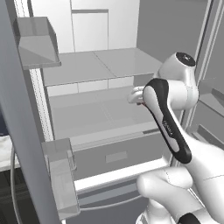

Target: Retrieve the sausage and cheese from the fridge and place them on the cutting board on the counter.

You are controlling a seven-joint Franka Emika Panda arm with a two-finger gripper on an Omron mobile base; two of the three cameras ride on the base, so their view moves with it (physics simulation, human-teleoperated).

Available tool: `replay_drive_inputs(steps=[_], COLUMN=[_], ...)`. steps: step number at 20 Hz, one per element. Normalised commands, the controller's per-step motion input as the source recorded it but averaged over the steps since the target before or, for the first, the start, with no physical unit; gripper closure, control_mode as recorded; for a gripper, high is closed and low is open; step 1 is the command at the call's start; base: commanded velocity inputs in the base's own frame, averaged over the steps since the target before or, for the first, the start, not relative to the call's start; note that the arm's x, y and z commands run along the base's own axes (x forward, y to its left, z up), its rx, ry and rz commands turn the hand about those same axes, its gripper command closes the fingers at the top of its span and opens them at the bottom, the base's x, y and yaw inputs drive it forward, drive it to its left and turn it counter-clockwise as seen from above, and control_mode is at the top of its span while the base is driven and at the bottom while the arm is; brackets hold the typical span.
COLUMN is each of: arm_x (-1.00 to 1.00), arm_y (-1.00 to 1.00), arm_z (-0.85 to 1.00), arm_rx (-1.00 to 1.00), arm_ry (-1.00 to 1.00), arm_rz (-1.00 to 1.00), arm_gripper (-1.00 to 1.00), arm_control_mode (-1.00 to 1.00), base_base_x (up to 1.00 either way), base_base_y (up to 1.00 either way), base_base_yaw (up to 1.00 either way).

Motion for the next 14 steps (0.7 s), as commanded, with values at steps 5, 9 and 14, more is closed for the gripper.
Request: replay_drive_inputs(steps=[5, 9, 14], arm_x=[-0.08, 0.00, 0.00], arm_y=[0.00, 0.00, 0.00], arm_z=[0.00, 0.00, 0.00], arm_rx=[0.00, 0.00, 0.00], arm_ry=[0.00, 0.00, 0.00], arm_rz=[0.00, 0.00, 0.00], arm_gripper=[1.00, 1.00, 1.00], arm_control_mode=[-1.00, 1.00, 1.00], base_base_x=[0.00, -0.96, -1.00], base_base_y=[0.00, 0.00, 0.00], base_base_yaw=[0.00, 0.00, 0.00])
